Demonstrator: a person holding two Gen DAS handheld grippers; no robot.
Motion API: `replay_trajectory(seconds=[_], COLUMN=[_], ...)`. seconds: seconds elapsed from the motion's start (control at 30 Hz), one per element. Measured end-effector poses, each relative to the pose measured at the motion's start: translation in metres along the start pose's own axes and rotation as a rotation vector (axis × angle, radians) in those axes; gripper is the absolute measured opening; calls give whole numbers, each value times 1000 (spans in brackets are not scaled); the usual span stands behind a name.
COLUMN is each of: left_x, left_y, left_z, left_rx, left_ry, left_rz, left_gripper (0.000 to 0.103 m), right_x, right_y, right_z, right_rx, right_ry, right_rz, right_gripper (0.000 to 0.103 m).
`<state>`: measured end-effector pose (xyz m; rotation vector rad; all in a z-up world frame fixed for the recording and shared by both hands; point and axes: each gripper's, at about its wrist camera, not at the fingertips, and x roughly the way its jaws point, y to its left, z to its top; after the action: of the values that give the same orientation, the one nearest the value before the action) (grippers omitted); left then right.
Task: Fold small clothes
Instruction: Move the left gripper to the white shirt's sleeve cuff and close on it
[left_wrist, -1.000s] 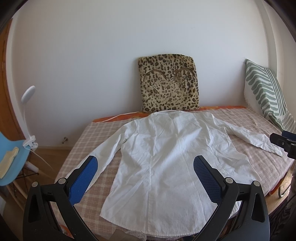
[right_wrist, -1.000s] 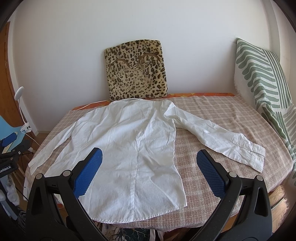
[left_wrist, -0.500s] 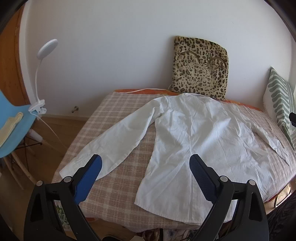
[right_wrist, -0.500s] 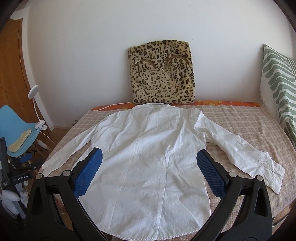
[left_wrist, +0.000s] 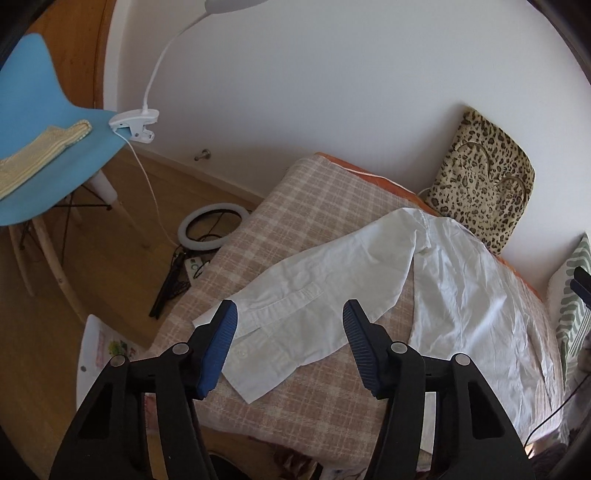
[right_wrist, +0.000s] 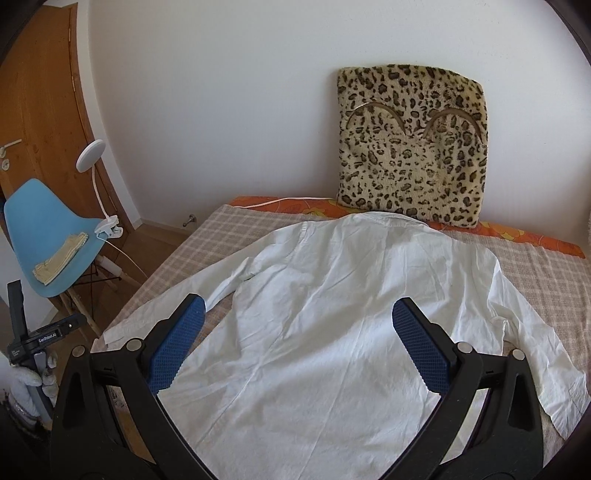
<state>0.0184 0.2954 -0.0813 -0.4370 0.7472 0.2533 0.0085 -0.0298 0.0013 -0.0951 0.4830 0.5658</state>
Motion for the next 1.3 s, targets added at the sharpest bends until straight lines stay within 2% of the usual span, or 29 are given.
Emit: replay_trajectory(seconds=[0.17,0.3,0.57,0.73,0.83,0.87,0.9,0.97,1.07,1.17,1.3], left_x=[20,36,66,86,95,96,98,102,100,85,64], left_y=[46,69,99,96,89,87,84,82,74,64,52], left_z=[2,-1,-15,-13,-11,-10,-9,-11,-12,-7,-3], left_rx=[-136,-216,-373,-340,-302,-283,-266,-255,-198,-120,-72], left_ry=[68,124,231,271,281,278,281,280,248,179,121], left_rz=[-33,-53,-122,-137,-137,-136,-140,-163,-160,-171,-252], left_gripper=[53,50,48,48,42,37,27,14,8,5,4], right_x=[53,99,182,228,259,268,277,294,320,348,380], right_y=[28,47,73,81,85,86,87,92,100,111,126], right_z=[28,41,45,51,58,61,63,66,64,59,53], right_rx=[-22,0,32,48,77,88,95,105,115,116,89], right_ry=[91,190,331,402,447,458,468,489,533,577,616], right_rz=[75,140,163,174,166,167,166,158,149,127,63], right_gripper=[103,101,91,85,80,80,78,77,76,75,74])
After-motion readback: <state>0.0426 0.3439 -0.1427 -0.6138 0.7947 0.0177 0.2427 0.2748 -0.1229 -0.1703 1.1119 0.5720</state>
